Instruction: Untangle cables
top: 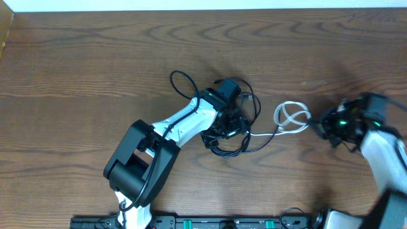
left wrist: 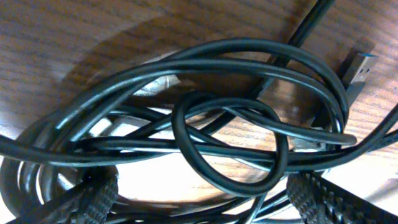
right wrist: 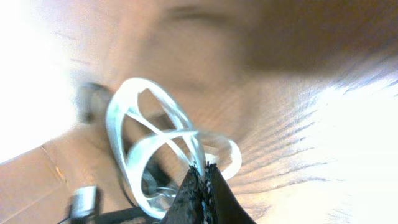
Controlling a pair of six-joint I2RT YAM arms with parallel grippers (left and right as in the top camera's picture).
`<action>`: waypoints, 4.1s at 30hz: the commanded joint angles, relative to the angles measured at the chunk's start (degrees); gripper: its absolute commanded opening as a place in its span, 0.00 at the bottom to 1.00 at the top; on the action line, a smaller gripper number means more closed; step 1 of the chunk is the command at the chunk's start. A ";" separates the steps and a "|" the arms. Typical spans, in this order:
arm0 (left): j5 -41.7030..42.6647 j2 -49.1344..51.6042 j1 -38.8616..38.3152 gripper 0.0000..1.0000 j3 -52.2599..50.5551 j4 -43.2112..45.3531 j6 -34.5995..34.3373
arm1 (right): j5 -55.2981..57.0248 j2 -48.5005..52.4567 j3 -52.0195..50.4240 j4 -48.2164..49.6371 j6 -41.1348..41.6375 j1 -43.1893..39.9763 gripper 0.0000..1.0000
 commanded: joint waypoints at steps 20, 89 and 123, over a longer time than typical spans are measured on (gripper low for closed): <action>-0.63 -4.13 4.92 0.71 -1.53 -2.75 9.66 | 35.28 -29.90 5.77 -18.29 -10.47 -3.08 0.05; -39.10 -15.74 -17.22 0.72 -1.60 -1.03 14.95 | 8.96 10.12 -7.41 17.84 -24.13 27.02 0.13; -39.08 -15.74 -17.22 0.78 -1.57 0.22 14.93 | 28.94 -0.22 33.83 -33.38 -21.97 24.92 0.01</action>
